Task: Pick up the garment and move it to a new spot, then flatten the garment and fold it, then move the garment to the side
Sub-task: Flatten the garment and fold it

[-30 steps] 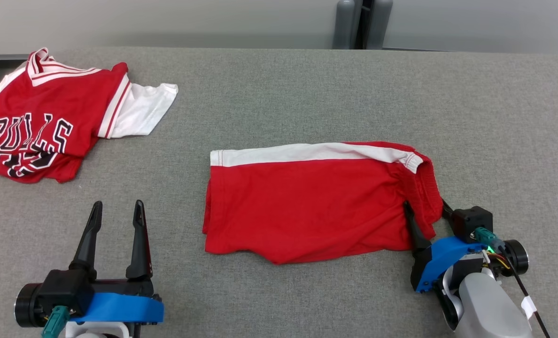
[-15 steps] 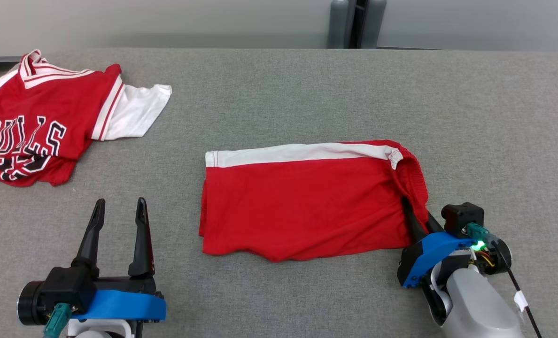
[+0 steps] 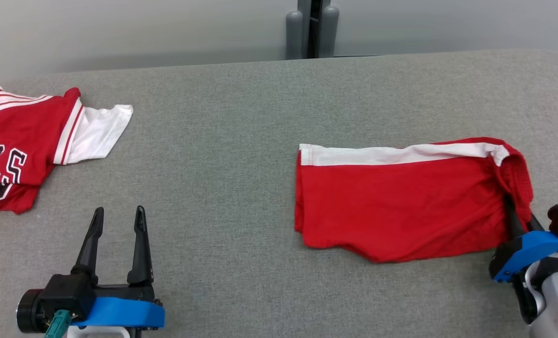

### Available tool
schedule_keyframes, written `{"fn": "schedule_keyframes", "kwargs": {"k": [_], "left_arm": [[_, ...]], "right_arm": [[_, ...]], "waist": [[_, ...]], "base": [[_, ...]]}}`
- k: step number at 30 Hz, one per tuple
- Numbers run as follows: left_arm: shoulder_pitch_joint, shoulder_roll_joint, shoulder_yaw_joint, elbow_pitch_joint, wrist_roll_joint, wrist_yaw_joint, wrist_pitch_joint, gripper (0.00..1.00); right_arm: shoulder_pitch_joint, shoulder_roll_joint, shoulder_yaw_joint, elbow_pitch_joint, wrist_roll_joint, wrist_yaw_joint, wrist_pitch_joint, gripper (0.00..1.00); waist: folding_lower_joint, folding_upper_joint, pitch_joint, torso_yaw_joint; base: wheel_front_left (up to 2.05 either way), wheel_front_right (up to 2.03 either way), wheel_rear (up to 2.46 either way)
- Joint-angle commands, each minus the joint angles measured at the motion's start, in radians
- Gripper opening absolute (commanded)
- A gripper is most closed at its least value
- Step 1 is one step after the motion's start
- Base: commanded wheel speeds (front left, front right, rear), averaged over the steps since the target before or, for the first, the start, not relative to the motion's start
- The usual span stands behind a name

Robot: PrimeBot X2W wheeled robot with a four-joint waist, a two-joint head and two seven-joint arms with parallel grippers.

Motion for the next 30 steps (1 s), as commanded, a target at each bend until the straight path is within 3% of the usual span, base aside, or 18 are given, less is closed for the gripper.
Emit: {"fn": "schedule_keyframes", "kwargs": {"k": [1, 8, 30], "left_arm": [[0.01, 0.003, 0.001, -0.002, 0.003, 0.0, -0.003, 1.0], [0.013, 0.003, -0.003, 0.003, 0.005, -0.004, -0.003, 1.0], [-0.002, 0.003, -0.051, 0.017, -0.025, 0.008, -0.003, 1.0]], "right_arm": [[0.013, -0.01, -0.004, -0.008, 0.007, -0.002, 0.006, 0.0], [0.005, -0.014, -0.007, -0.083, 0.011, -0.001, 0.057, 0.0], [0.077, 0.172, 0.196, -0.444, 0.005, -0.001, 0.264, 0.0]], "waist": [[0.0, 0.0, -0.003, -0.009], [0.0, 0.0, -0.008, -0.037], [0.0, 0.0, -0.015, 0.002]], "base": [[0.0, 0.0, 0.0], [0.0, 0.0, 0.0], [0.0, 0.0, 0.0]]}}
